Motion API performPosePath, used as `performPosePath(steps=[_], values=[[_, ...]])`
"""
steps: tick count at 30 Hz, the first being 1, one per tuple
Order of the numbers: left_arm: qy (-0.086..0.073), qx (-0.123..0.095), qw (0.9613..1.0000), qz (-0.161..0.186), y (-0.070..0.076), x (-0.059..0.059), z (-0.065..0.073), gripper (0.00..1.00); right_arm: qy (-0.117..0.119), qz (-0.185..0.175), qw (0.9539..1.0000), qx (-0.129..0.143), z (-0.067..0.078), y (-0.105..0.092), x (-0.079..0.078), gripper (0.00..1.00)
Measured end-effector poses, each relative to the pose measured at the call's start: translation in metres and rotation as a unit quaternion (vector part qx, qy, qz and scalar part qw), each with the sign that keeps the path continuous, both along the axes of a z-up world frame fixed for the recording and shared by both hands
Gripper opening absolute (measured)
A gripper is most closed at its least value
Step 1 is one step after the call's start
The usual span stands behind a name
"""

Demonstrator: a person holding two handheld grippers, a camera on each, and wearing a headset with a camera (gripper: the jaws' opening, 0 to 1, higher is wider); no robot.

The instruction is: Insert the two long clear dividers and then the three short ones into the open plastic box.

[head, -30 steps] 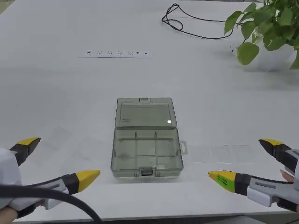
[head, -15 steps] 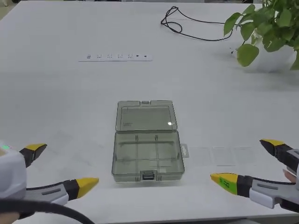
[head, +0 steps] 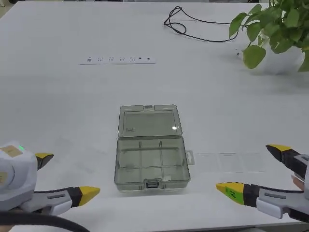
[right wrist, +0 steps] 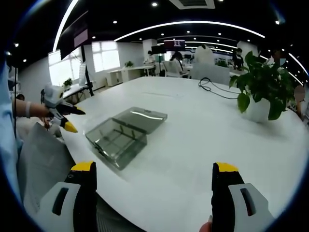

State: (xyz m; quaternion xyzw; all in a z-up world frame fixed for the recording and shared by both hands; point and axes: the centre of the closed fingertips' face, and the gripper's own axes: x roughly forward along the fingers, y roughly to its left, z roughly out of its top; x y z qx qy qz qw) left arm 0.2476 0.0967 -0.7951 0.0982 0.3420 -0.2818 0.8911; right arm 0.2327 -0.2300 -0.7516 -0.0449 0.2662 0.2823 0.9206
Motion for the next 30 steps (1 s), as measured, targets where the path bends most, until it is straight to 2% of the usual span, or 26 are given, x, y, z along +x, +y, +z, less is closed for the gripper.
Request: performPosePath(steps=[3, 4, 7, 8, 10, 12, 13, 15, 16, 19, 30], values=[[0.021, 0.011, 0.9997, -0.003, 0.003, 0.0, -0.009, 0.82, 0.001, 0.0, 1.0, -0.002, -0.001, 0.0, 0.0, 1.0], [0.025, 0.008, 0.9996, -0.005, 0.001, 0.0, -0.011, 0.82, 0.001, -0.001, 1.0, -0.002, -0.001, 0.0, 0.0, 1.0], [0.046, 0.018, 0.9987, -0.013, 0.001, -0.002, -0.019, 0.81, 0.002, -0.001, 1.0, -0.004, -0.002, 0.0, -0.001, 1.0], [0.047, 0.023, 0.9986, -0.013, 0.002, -0.001, -0.021, 0.81, 0.001, -0.002, 1.0, -0.004, -0.002, -0.001, -0.001, 1.0], [0.063, 0.029, 0.9975, -0.016, 0.003, -0.002, -0.027, 0.76, 0.003, -0.005, 1.0, -0.003, -0.003, -0.002, -0.001, 1.0], [0.067, 0.031, 0.9972, -0.013, 0.004, 0.0, -0.031, 0.73, 0.003, -0.004, 1.0, -0.003, -0.003, -0.002, -0.001, 1.0], [0.082, 0.038, 0.9958, -0.011, 0.006, -0.002, -0.035, 0.72, 0.002, -0.004, 1.0, -0.006, -0.004, -0.002, -0.002, 1.0], [0.079, 0.037, 0.9961, -0.013, 0.005, 0.001, -0.036, 0.68, 0.002, -0.002, 1.0, -0.009, -0.004, -0.002, -0.003, 1.0], [0.085, 0.042, 0.9954, -0.013, 0.006, 0.0, -0.038, 0.67, 0.003, -0.002, 0.9999, -0.01, -0.004, -0.002, -0.003, 1.0], [0.091, 0.057, 0.994, -0.02, 0.007, 0.0, -0.043, 0.65, 0.005, -0.003, 0.9999, -0.01, -0.006, -0.003, -0.004, 1.0], [0.102, 0.06, 0.9929, -0.014, 0.007, 0.003, -0.049, 0.53, 0.007, -0.006, 0.9999, -0.01, -0.006, -0.005, -0.006, 1.0]])
